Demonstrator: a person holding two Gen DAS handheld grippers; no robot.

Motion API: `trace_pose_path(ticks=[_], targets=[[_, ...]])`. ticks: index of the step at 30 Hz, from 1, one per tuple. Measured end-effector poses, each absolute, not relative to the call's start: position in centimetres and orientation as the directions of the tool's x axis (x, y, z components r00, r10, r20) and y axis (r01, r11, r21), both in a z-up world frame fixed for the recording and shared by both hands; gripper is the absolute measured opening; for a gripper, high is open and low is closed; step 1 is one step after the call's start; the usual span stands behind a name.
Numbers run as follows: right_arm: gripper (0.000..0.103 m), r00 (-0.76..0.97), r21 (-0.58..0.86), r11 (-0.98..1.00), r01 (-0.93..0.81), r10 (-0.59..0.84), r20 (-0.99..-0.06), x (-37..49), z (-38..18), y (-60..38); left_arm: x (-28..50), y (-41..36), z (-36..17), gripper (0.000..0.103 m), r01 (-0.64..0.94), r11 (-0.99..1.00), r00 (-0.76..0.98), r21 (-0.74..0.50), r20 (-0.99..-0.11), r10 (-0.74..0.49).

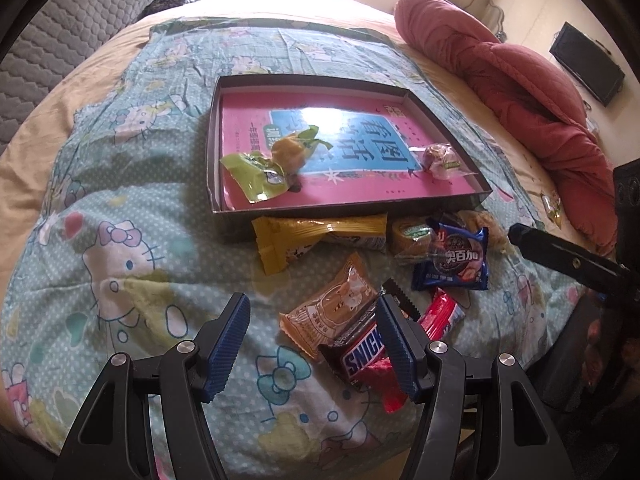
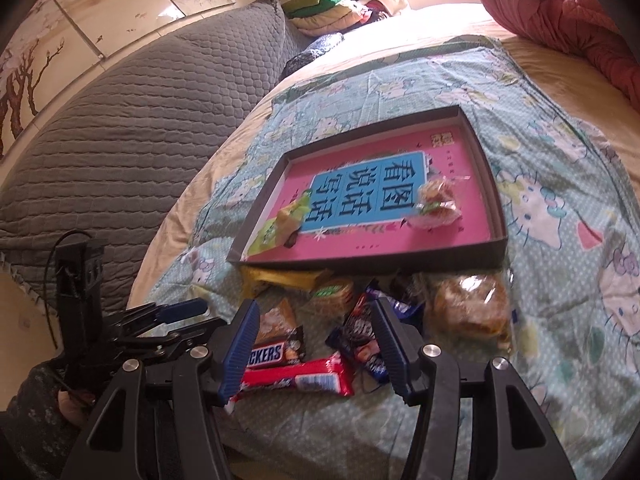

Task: Organize snacks
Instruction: 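Withdraw both tools from the box back toward the snack pile, then grasp the red-and-white candy bar with the right tool while the left grasps the tan packet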

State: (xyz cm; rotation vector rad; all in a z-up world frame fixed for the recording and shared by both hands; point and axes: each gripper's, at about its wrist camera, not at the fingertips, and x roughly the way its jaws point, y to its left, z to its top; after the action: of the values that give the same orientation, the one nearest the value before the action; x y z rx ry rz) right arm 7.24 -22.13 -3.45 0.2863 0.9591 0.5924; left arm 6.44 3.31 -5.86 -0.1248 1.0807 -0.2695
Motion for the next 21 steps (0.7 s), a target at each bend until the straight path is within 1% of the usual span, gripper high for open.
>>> trace_pose_path(ticks=[15, 21], targets=[[0.057, 0.236, 0.586, 0.750, -0.307, 0.656, -0.717, 4.0, -6.3, -20.1, 6.9, 3.2, -7.8, 0.067, 0.179, 0.957, 0.419, -0.229, -0.862, -0.284], [0.057, 0.153, 0.648, 0.720, -0.250, 0.690, -0.708, 4.3, -8.3, -19.5, 7.5, 3.0, -8.8, 0.067, 0.185, 0.950, 0.393, -0.250, -0.868, -0.305]])
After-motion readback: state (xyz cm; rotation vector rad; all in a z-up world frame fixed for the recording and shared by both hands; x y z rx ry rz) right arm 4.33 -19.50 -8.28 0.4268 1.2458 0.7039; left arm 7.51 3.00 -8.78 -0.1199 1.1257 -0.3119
